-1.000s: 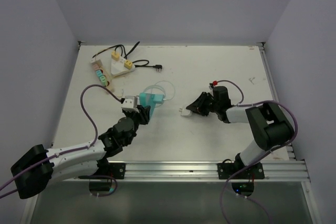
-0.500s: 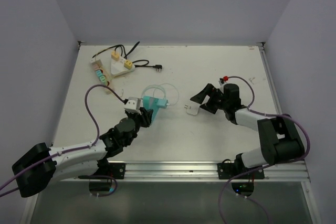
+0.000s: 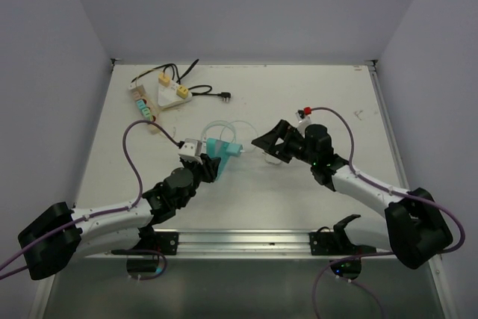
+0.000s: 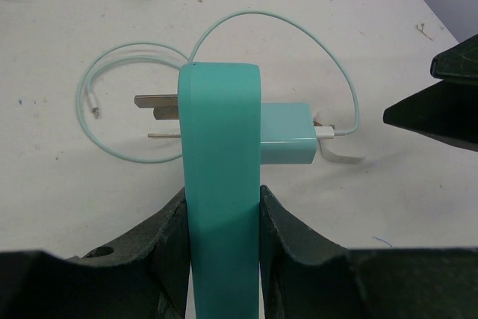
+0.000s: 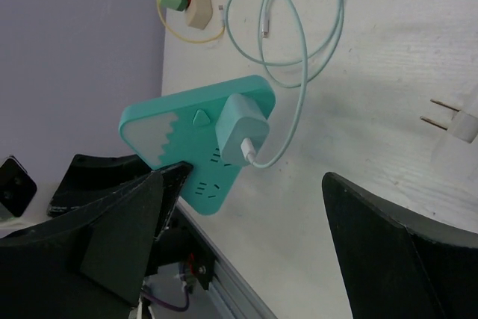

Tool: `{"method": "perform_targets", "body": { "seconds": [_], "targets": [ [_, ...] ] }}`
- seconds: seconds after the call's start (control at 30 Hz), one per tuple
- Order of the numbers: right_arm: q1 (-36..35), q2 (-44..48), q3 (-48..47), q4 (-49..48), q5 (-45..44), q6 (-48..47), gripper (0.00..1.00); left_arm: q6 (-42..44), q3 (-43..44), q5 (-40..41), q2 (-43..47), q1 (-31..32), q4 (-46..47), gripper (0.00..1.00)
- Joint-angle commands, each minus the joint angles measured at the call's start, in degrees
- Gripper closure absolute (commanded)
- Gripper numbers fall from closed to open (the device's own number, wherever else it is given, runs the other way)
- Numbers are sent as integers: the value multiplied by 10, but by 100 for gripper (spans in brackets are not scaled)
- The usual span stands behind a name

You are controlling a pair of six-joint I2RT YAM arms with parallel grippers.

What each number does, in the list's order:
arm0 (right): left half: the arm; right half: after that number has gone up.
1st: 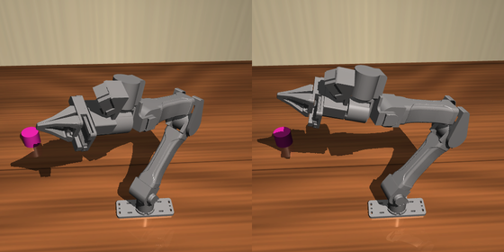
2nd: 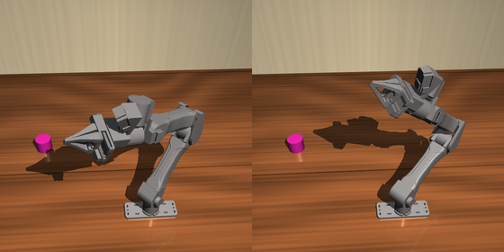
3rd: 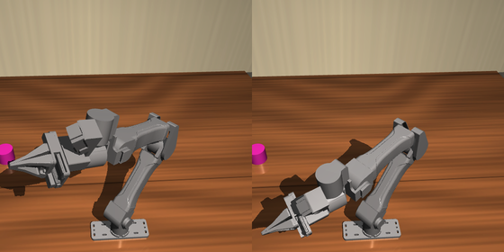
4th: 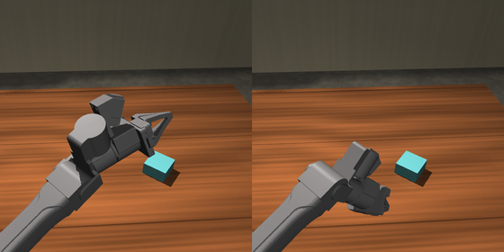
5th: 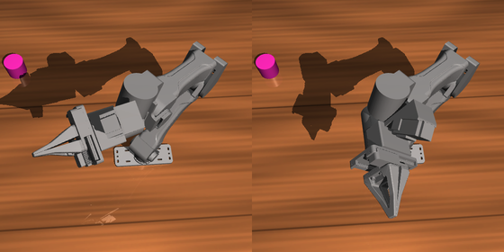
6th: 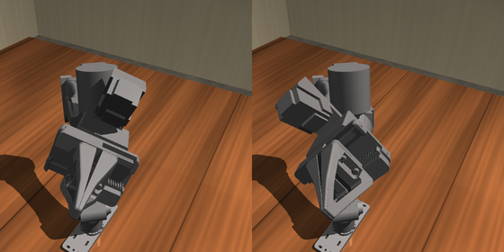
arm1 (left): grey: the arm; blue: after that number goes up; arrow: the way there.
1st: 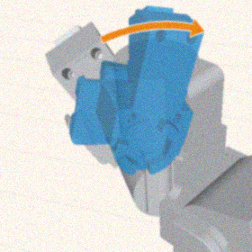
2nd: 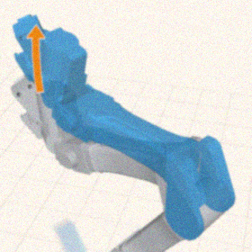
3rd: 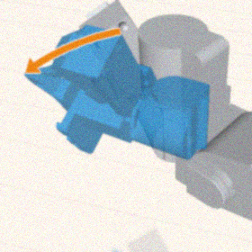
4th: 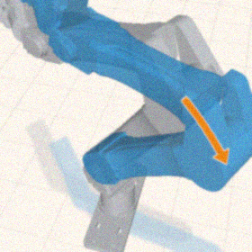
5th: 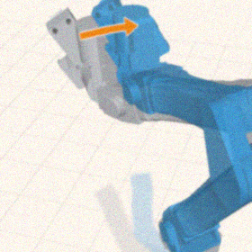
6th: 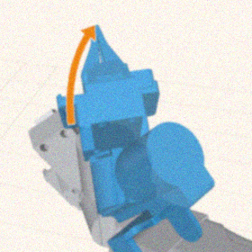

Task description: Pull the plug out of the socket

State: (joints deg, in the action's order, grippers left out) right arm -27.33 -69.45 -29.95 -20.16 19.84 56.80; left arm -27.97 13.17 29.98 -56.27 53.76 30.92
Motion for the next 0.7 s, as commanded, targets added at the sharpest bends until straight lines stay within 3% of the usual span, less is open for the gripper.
{"method": "perform_targets", "body": {
  "seconds": [0.0,0.3,0.67],
  "targets": [
    [-28,-18,0,-36,-59,56,8,-13,13,-3,9,4,67,100],
    [-98,-105,-34,-77,-85,107,15,-13,7,-12,5,10,88,100],
    [-118,-173,-71,-119,-96,142,27,-10,-2,-12,1,14,104,100]
  ]
}}
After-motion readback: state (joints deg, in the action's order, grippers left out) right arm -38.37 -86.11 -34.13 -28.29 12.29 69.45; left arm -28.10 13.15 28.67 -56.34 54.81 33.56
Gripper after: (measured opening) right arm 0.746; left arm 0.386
